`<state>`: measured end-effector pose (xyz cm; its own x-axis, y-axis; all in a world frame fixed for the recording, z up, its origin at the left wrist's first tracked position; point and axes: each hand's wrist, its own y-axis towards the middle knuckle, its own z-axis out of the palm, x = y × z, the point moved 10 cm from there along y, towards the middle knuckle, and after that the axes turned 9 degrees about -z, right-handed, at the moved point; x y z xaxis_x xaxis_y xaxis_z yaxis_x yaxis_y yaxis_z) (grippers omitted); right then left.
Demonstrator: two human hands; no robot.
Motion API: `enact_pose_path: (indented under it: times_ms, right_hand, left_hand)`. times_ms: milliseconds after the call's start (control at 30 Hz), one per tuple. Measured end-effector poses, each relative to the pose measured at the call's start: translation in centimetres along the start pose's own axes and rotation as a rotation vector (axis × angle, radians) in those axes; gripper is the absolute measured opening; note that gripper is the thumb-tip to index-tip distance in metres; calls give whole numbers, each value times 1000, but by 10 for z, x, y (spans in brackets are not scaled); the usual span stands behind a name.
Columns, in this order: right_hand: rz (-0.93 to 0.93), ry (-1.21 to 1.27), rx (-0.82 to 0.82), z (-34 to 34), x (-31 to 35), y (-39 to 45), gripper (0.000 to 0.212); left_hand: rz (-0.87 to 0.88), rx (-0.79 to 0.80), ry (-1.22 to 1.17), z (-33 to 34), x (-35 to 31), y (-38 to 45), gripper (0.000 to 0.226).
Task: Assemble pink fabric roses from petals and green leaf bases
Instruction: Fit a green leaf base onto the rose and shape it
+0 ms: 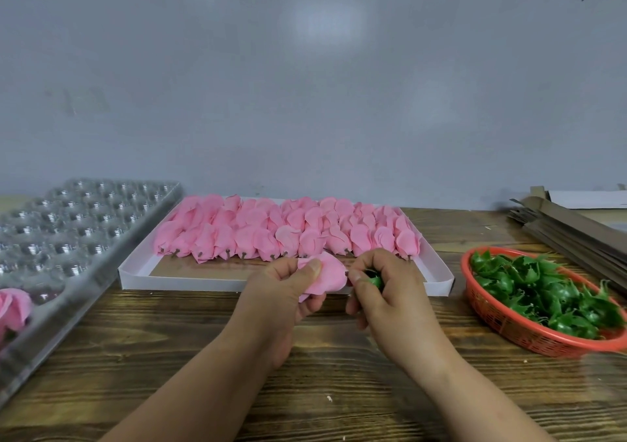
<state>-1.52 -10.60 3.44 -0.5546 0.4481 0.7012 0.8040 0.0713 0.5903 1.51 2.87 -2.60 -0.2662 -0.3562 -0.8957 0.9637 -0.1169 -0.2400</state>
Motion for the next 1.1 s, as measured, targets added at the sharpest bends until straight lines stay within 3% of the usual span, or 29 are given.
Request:
enact_pose_path:
  times_ms: [233, 333, 433, 567, 667, 833, 1100]
  right_hand:
    - [18, -54, -50, 0, -2, 0, 22]
    - [381, 278, -158, -3, -39, -9, 18]
    - [653, 553, -123, 12, -60, -22, 12]
    - [653, 675, -14, 29, -56, -24, 8]
    - [675, 739, -26, 29, -58, -25, 10]
    - [731, 782, 35, 35, -57, -27, 49]
    - [675, 728, 57, 40, -55, -24, 56]
  left_hand:
    - [-1, -32, -27, -3, 0, 0, 7]
    - [44, -59, 83, -6, -4, 1, 6]
    - [107, -101, 215, -8, -8, 1, 5]
    - [206, -124, 313, -5, -15, -3, 6]
    - [227, -146, 348, -7, -19, -5, 7]
    - [245, -148, 356, -5, -22, -7, 7]
    - [318, -59, 438, 10, -26, -15, 15]
